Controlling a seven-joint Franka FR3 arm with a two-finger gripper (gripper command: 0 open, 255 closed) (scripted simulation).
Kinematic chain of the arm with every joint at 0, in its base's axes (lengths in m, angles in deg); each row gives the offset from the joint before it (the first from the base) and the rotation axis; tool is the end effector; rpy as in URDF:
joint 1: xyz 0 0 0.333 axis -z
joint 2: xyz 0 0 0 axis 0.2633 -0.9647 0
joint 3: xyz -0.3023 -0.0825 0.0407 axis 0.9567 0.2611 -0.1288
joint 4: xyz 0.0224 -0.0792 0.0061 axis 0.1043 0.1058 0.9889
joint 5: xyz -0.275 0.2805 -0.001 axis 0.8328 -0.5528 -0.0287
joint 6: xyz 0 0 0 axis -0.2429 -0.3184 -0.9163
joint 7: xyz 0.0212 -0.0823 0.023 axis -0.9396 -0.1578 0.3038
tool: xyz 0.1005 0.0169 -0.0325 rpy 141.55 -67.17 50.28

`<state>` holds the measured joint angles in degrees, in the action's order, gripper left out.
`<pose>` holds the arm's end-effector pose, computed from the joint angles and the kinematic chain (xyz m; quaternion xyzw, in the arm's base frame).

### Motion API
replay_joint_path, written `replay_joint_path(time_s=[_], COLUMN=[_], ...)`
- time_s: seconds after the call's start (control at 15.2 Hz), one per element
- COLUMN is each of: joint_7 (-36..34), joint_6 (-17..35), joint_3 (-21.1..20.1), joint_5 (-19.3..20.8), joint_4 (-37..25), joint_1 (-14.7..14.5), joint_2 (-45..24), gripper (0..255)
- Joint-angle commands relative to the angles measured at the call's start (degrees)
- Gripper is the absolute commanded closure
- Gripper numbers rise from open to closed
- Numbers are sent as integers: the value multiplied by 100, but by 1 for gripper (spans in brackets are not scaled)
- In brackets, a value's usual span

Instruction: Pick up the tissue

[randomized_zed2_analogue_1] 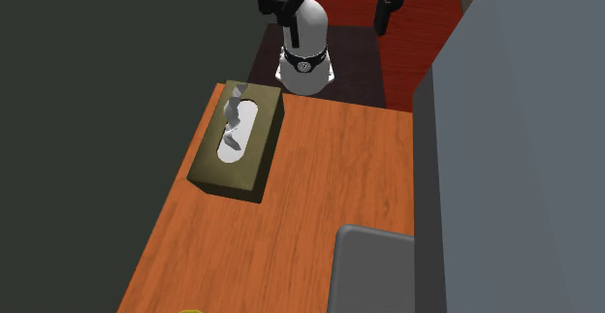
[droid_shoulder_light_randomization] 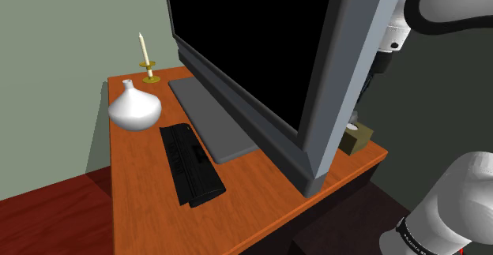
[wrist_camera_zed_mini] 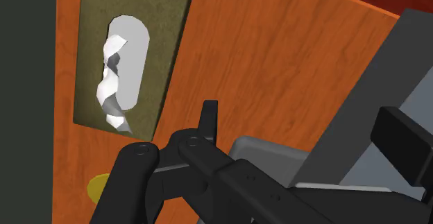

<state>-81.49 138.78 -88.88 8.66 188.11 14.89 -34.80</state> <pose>0.2983 0.0345 0.5764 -0.9957 -0.0832 -0.0204 0.0356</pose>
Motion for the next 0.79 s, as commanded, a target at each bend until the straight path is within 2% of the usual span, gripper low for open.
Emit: replay_joint_path(time_s=[0.0,0.33,0.73], joint_7=[0,1490,3034], joint_6=[0,673,1902], joint_3=[0,150,374], joint_5=[0,1203,2689], joint_4=[0,364,701], joint_1=[0,-115,-121], joint_2=[0,-254,-730], gripper=[0,0,0])
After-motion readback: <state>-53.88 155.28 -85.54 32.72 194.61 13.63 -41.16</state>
